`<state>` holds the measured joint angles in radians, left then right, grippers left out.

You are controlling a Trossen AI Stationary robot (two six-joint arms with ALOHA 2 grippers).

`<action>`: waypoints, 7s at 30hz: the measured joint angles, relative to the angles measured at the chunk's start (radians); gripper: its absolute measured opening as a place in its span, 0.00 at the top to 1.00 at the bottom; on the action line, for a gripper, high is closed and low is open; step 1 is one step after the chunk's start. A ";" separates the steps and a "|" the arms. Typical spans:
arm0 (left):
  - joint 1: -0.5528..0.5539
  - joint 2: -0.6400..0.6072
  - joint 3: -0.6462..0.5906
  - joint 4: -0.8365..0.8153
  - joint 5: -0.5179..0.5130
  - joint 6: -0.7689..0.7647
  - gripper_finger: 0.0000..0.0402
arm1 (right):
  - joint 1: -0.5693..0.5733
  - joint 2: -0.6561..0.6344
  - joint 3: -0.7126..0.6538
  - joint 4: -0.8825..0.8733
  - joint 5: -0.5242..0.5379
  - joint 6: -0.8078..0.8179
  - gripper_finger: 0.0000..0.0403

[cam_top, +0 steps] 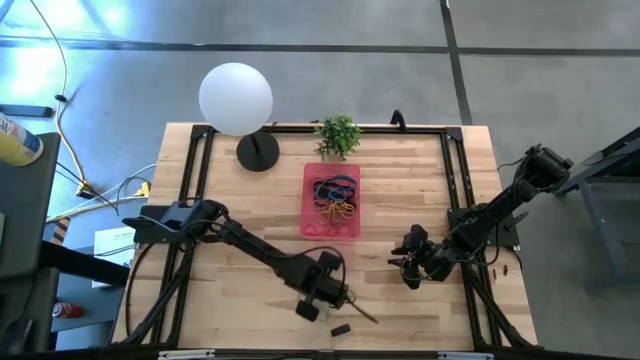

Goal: Pick and place rubber bands into bin
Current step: Put the blue rubber band into the red bin, then put the green rubber band into the red bin

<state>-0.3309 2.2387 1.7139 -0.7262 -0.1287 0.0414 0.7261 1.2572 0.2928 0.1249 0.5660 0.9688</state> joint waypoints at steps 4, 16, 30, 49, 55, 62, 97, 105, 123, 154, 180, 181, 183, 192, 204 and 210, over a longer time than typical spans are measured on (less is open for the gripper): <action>0.016 0.000 0.092 -0.069 -0.019 0.022 1.00 | 0.000 0.000 0.000 0.000 0.000 0.000 0.68; 0.160 -0.006 0.452 -0.364 -0.158 0.259 1.00 | 0.000 0.000 0.000 0.000 -0.014 0.005 0.68; 0.546 -0.004 0.465 -0.471 -0.043 0.415 1.00 | 0.000 0.000 0.000 0.000 -0.019 0.154 0.68; 0.662 0.032 0.465 -0.425 0.156 0.524 1.00 | -0.122 0.001 0.000 0.000 0.056 0.179 0.68; 0.663 0.045 0.464 -0.421 0.200 0.531 1.00 | -0.179 0.001 0.000 0.000 0.036 0.177 0.68; 0.663 0.059 0.464 -0.442 0.200 0.532 1.00 | -0.197 0.001 0.000 0.008 0.028 0.177 0.68; 0.411 -0.049 0.463 -0.577 0.112 0.358 0.69 | -0.195 0.001 0.000 -0.015 -0.067 0.095 0.68; 0.272 -0.069 0.463 -0.623 0.074 0.214 0.71 | -0.195 0.001 0.000 -0.015 -0.068 0.023 0.68; -0.018 -0.048 0.464 -0.688 -0.071 -0.194 0.71 | -0.196 0.001 0.000 -0.014 -0.059 0.050 0.68; -0.014 0.175 0.363 -0.621 0.057 0.237 0.71 | -0.053 0.008 0.000 -0.057 -0.060 0.064 0.68; -0.017 0.163 0.257 -0.476 0.148 0.288 0.71 | -0.005 0.008 0.000 -0.099 -0.039 0.074 0.68; -0.018 0.162 0.253 -0.473 0.150 0.288 0.71 | -0.005 0.008 0.000 -0.099 -0.039 0.078 0.68; -0.022 0.161 0.248 -0.468 0.142 0.288 0.71 | -0.005 0.008 0.000 -0.099 -0.038 0.079 0.68; -0.022 0.164 0.245 -0.448 0.128 0.301 0.82 | -0.006 0.008 0.000 -0.099 -0.021 0.082 0.68; -0.022 0.163 0.217 -0.413 0.111 0.319 0.98 | -0.006 0.008 0.000 -0.099 -0.020 0.120 0.68; -0.015 0.157 0.218 -0.411 0.113 0.304 0.99 | -0.006 0.008 0.000 -0.099 -0.018 0.131 0.68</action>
<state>-0.3457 2.3957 1.9316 -1.1370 -0.0154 0.3450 0.7204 1.2652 0.2932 0.0261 0.5476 1.1000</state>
